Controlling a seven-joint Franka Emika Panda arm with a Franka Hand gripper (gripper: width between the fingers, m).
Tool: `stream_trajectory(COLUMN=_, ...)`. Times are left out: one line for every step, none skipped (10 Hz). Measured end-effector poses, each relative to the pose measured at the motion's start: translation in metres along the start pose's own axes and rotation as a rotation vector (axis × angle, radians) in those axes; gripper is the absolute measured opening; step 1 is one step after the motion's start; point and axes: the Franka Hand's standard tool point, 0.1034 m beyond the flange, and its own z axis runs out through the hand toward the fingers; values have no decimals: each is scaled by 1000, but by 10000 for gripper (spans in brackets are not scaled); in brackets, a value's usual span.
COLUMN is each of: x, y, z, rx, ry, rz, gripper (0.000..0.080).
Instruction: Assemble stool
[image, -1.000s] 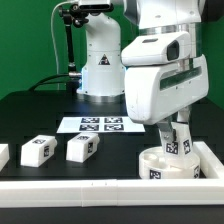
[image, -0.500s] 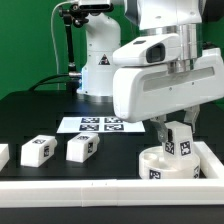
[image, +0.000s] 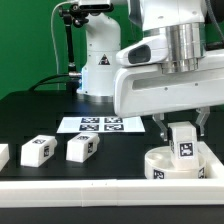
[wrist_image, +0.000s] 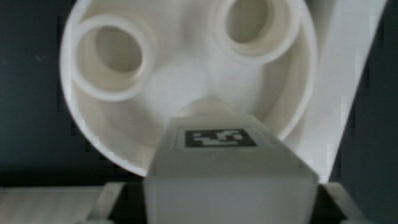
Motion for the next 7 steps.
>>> stream_trajectory(x=1, y=0, z=0, rx=2, ry=2, rz=58, gripper=340)
stream_trajectory(x=1, y=0, z=0, rx=2, ry=3, rz=107, gripper=340)
stream_trajectory(x=1, y=0, z=-1, rx=2, ry=5, rz=172, gripper=340)
stream_trajectory(x=2, y=0, z=-1, rx=3, ry=6, rz=228, gripper=340)
stream_trajectory(x=2, y=0, z=-1, rx=4, ry=7, rz=277, gripper=340)
stream_trajectory(x=3, y=0, z=-2, rx=5, ry=9, rz=346, gripper=340)
stream_trajectory(x=3, y=1, z=-2, rx=10, ry=10, rz=410, gripper=340)
